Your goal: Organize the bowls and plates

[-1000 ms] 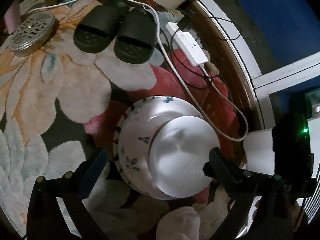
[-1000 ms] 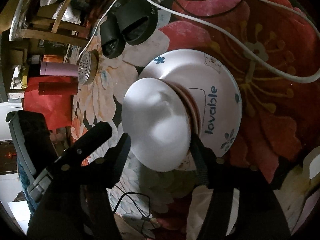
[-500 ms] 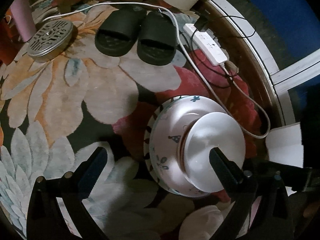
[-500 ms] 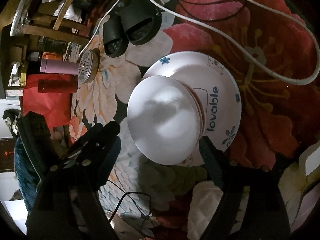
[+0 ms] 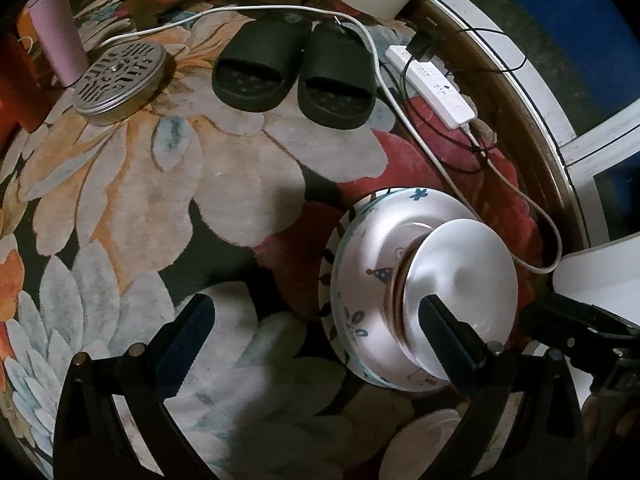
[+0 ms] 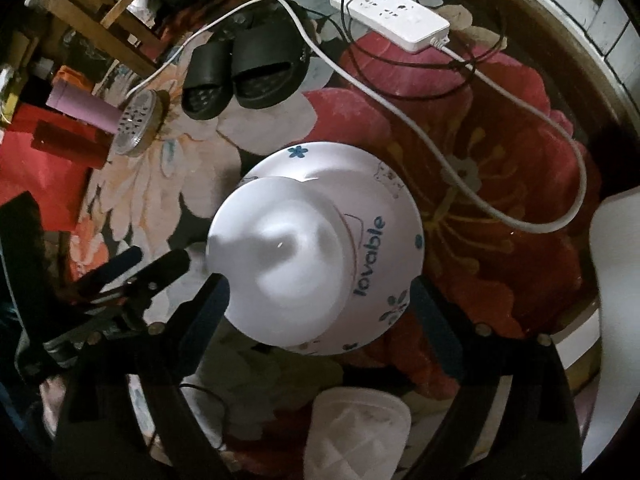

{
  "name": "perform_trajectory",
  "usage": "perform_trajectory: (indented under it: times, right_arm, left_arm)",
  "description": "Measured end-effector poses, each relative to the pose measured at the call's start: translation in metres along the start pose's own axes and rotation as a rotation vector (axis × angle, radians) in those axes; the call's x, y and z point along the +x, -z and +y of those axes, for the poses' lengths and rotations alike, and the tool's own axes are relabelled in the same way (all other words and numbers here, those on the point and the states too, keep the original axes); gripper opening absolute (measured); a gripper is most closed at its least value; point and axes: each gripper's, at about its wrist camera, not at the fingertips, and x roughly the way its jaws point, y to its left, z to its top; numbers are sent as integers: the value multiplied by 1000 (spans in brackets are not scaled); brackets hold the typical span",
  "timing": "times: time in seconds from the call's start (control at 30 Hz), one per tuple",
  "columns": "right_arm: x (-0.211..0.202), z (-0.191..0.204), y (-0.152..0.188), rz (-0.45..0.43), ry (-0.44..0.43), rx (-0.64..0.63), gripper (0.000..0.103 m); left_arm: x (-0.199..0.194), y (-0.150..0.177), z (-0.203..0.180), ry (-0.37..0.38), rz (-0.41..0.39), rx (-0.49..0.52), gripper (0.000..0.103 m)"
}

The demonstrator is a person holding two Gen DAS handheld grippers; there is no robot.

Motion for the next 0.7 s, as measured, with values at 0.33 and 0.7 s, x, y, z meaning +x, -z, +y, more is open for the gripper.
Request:
perform_trajectory:
  times: [0.33,0.7]
  right_arm:
    - [4,6,9,-29,45,-23,93]
    - [0,35,15,-125,73,-115,92]
  left_arm:
    - [-1,2,4,-12,-6,2,102]
    - [-20,16,20,-32,-77,-74,102]
